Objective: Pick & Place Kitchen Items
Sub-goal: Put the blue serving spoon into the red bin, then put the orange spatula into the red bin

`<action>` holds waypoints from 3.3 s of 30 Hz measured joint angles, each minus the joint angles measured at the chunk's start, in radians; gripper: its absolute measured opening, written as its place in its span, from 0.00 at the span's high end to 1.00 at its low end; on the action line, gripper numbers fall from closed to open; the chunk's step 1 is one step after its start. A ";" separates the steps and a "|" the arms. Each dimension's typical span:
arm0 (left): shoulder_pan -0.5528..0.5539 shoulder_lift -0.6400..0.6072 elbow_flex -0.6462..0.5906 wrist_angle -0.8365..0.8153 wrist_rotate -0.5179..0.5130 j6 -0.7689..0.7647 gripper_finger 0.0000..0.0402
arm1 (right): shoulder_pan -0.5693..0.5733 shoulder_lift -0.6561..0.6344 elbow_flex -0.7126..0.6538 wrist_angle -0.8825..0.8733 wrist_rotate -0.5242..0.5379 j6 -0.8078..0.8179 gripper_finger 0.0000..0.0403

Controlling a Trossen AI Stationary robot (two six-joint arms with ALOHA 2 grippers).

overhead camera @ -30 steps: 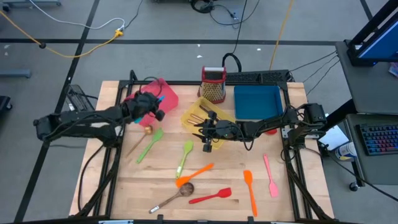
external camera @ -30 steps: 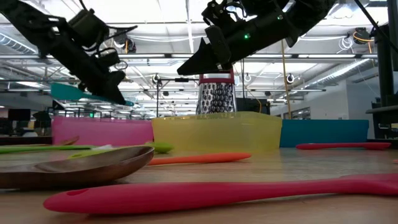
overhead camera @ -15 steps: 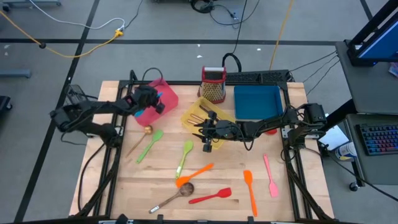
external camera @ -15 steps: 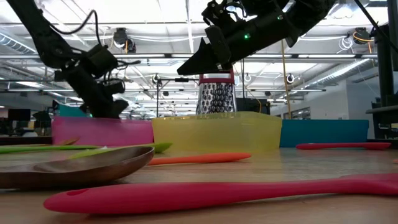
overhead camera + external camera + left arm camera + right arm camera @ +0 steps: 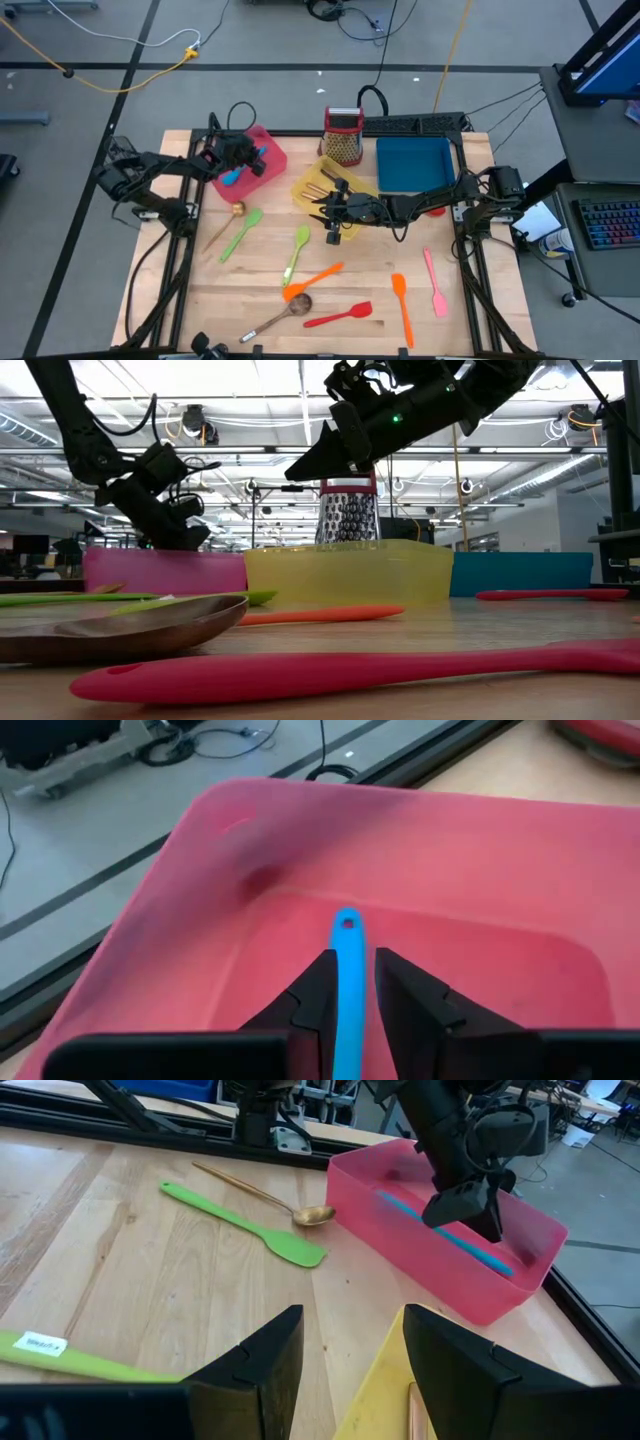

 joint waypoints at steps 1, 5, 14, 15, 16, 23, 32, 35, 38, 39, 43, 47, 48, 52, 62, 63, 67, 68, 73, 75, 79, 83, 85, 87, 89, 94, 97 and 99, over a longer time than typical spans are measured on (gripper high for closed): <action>0.002 0.000 0.000 0.000 0.000 0.000 0.81 | 0.000 0.000 0.000 0.000 0.000 0.000 0.59; 0.011 0.000 0.000 -0.002 0.003 -0.005 0.81 | 0.000 0.000 0.000 0.000 0.000 0.000 0.59; 0.011 -0.003 0.000 0.007 0.009 -0.020 0.81 | 0.000 0.000 0.000 0.000 0.000 0.000 0.59; 0.010 -0.007 0.000 0.007 0.010 -0.024 0.81 | 0.000 0.000 0.000 0.000 0.000 0.000 0.59; 0.010 -0.013 0.000 0.007 0.011 -0.033 0.81 | 0.000 0.000 0.000 0.000 0.000 0.000 0.59; 0.007 -0.110 0.000 0.011 0.020 -0.117 0.81 | 0.000 0.000 0.000 0.000 0.000 0.000 0.59; -0.120 -0.324 0.000 0.011 0.278 -0.210 0.81 | 0.000 0.000 0.000 0.000 0.000 0.000 0.59; -0.238 -0.389 0.000 0.006 0.207 -0.158 0.81 | 0.000 0.000 0.000 0.000 0.000 0.000 0.59; -0.372 -0.450 0.000 -0.051 0.015 -0.120 0.81 | 0.000 0.000 0.000 0.000 0.000 0.000 0.59; -0.417 -0.469 0.000 -0.080 -0.049 -0.117 0.81 | 0.000 0.000 0.000 0.000 0.000 0.000 0.59; -0.592 -0.522 0.000 -0.196 -0.224 -0.141 0.81 | 0.000 0.000 0.000 -0.001 0.000 0.000 0.59; -0.750 -0.547 0.000 -0.282 -0.327 -0.199 0.81 | 0.000 0.000 0.000 -0.001 0.000 0.001 0.59; -0.788 -0.547 0.000 -0.300 -0.347 -0.211 0.81 | 0.000 0.000 0.000 0.000 0.000 0.003 0.59; -0.923 -0.544 0.000 -0.360 -0.424 -0.269 0.81 | 0.000 0.000 0.000 -0.005 -0.002 0.005 0.59; -1.148 -0.542 0.000 -0.461 -0.570 -0.430 0.81 | 0.019 0.001 0.000 -0.040 -0.292 0.057 0.59; -1.157 -0.542 0.000 -0.466 -0.575 -0.442 0.81 | 0.028 0.001 0.000 -0.040 -0.319 0.057 0.59; -1.181 -0.541 0.000 -0.464 -0.575 -0.461 0.81 | 0.086 0.001 0.000 -0.059 -0.366 0.054 0.59; -1.185 -0.541 0.000 -0.465 -0.575 -0.464 0.81 | 0.103 0.001 0.000 -0.077 -0.366 0.049 0.59; -1.201 -0.541 0.000 -0.462 -0.576 -0.499 0.81 | 0.181 0.034 -0.006 -0.124 -0.365 0.029 0.59; -1.211 -0.539 0.000 -0.446 -0.576 -0.503 0.81 | 0.203 0.054 -0.024 -0.077 -0.366 0.029 0.59; -1.245 -0.497 0.000 -0.337 -0.554 -0.484 0.81 | 0.225 0.092 -0.097 0.071 -0.353 0.042 0.59; -1.274 -0.410 0.001 -0.142 -0.505 -0.384 0.81 | 0.236 0.114 -0.175 0.237 -0.337 0.053 0.59; -1.280 -0.356 0.002 -0.029 -0.439 -0.338 0.81 | 0.238 0.121 -0.210 0.258 -0.336 0.061 0.59; -1.280 -0.306 0.002 0.025 -0.349 -0.320 0.81 | 0.238 0.137 -0.228 0.262 -0.330 0.068 0.59; -1.279 -0.262 0.002 0.064 -0.269 -0.330 0.81 | 0.239 0.154 -0.230 0.277 -0.305 0.073 0.59; -1.276 -0.199 0.001 0.096 -0.212 -0.381 0.81 | 0.243 0.211 -0.228 0.334 -0.281 0.050 0.59; -1.275 -0.193 0.001 0.103 -0.210 -0.374 0.81 | 0.249 0.226 -0.234 0.364 -0.277 0.082 0.59; -1.273 -0.193 0.001 0.115 -0.245 -0.366 0.81 | 0.268 0.200 -0.214 0.379 -0.226 0.057 0.59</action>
